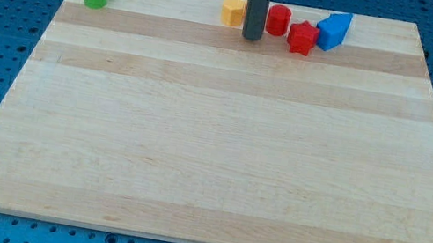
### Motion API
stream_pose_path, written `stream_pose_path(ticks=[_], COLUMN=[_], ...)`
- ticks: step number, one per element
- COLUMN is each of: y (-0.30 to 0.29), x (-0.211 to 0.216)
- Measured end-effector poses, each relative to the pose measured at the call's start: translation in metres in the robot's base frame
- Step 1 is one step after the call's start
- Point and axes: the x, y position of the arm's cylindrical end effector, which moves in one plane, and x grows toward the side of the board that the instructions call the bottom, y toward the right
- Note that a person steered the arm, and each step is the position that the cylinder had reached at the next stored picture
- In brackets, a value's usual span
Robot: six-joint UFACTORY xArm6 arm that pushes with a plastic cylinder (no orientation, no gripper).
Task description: Separate the blue triangle from the blue cube
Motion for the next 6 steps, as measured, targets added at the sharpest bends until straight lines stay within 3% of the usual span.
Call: stream_pose_path(ticks=[1,2,3,4,6], y=[0.044,0.127,0.176,0.184,0.150], x=[0.049,0.054,0.001,-0.043,-0.072])
